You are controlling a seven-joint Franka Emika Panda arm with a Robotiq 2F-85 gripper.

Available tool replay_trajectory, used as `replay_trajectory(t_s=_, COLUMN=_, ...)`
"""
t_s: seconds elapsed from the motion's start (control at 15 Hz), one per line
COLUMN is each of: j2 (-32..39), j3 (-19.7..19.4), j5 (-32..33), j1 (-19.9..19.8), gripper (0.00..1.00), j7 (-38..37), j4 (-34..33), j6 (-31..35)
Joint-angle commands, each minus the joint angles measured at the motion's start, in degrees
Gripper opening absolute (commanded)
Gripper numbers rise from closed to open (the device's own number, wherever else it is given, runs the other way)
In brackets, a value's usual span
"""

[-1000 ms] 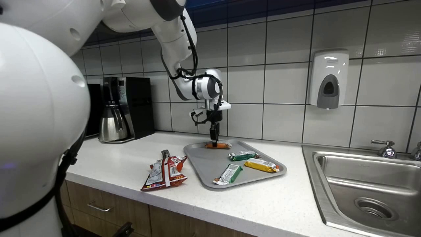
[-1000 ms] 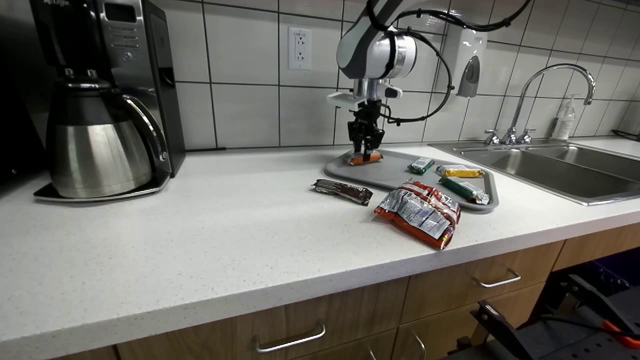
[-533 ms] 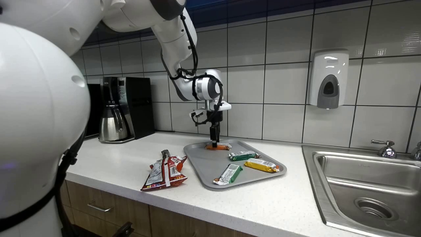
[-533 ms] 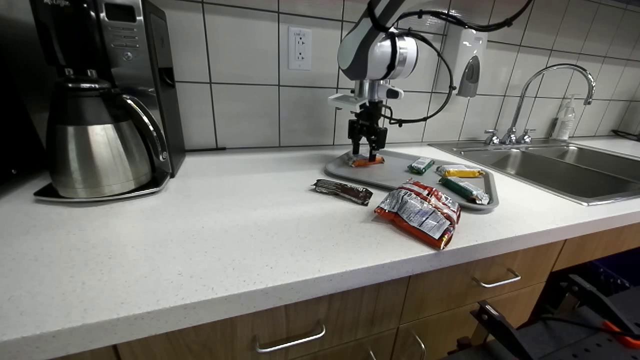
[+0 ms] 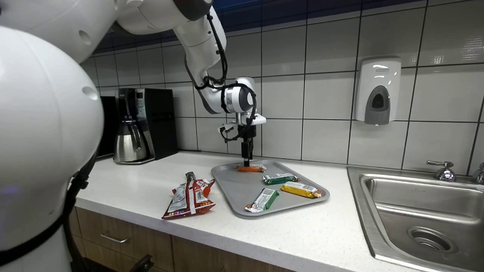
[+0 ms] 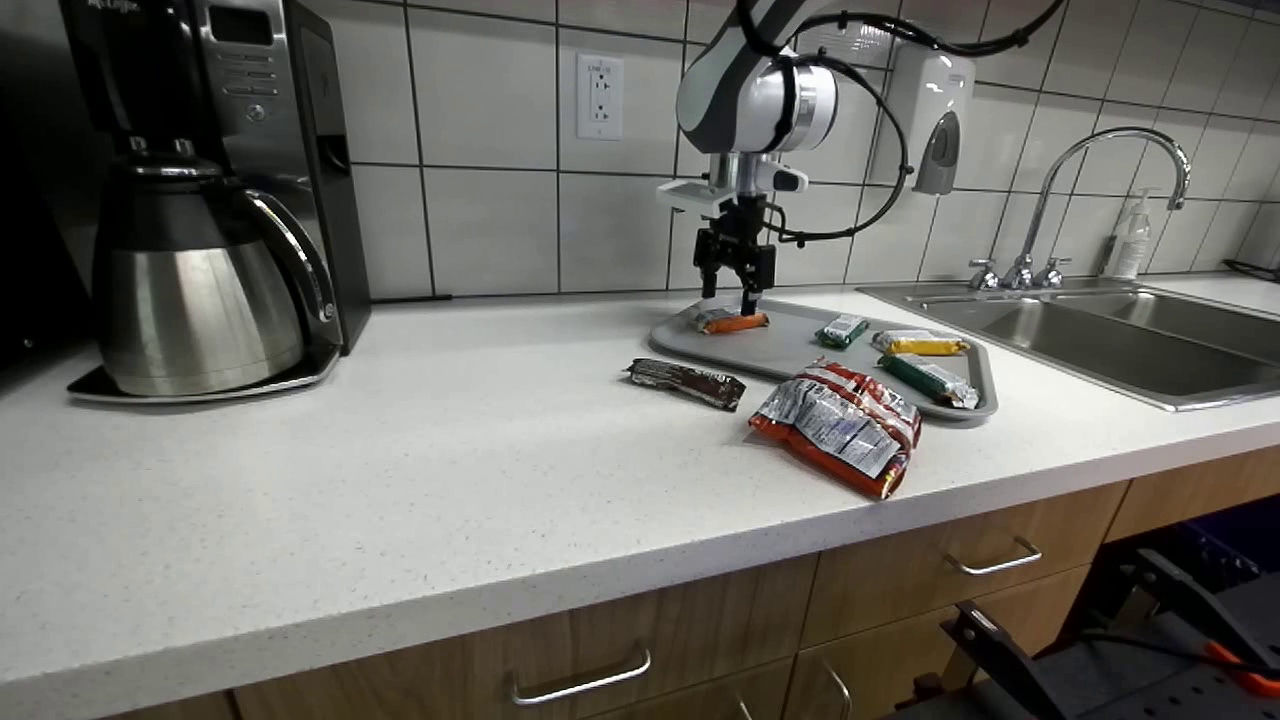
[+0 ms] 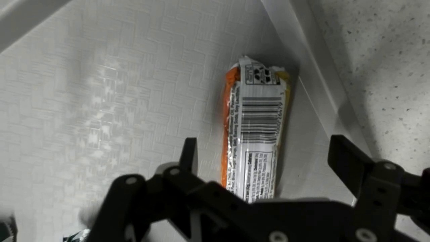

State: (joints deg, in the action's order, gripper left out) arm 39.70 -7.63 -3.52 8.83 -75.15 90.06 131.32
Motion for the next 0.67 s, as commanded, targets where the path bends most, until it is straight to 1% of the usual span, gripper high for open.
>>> replay_trajectory(t_s=0.0, j2=-0.02, j3=0.6, j5=0.5, j1=-0.5, gripper=1.0, j7=-0.28, j4=-0.11, j6=-0.12)
replay_trajectory(t_s=0.6, j2=-0.48, j3=0.66, j5=0.84, j1=-0.34, gripper=1.0, j7=0.32, j4=0.32, j6=0.58)
